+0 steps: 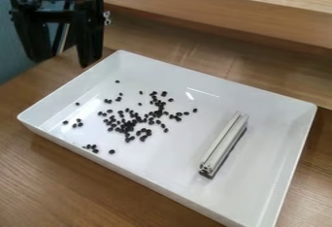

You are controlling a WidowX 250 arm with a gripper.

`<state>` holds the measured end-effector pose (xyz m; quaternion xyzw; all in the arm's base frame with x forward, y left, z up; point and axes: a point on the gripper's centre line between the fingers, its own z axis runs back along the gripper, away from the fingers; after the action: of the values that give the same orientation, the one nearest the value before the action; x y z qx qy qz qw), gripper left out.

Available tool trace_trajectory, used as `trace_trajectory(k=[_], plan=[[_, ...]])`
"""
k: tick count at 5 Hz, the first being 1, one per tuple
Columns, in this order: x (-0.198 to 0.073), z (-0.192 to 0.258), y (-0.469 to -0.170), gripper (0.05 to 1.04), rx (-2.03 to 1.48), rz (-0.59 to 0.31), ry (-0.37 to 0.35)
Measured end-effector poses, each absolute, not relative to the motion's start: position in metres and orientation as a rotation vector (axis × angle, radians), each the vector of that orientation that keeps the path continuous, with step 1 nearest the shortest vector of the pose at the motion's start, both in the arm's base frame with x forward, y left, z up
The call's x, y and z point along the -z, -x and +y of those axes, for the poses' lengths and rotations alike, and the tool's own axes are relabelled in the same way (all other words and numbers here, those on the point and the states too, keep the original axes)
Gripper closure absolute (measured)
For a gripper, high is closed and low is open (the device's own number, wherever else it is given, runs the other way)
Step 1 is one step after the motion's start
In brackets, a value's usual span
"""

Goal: Sweep into pile

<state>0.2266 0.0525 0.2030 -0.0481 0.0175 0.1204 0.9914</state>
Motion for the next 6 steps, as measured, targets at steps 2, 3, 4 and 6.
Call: trace_trajectory(k=[2, 3, 4, 6], plan=[[-0.187, 0.050, -0.259, 0.084, -0.271, 0.027, 0.171], [-0.178, 0.055, -0.284, 0.084, -0.285, -0.001, 0.170], [-0.161, 0.056, -0.301, 0.083, -0.267, -0.022, 0.109], [-0.122, 0.033, -0.329, 0.084, -0.166, -0.023, 0.085]])
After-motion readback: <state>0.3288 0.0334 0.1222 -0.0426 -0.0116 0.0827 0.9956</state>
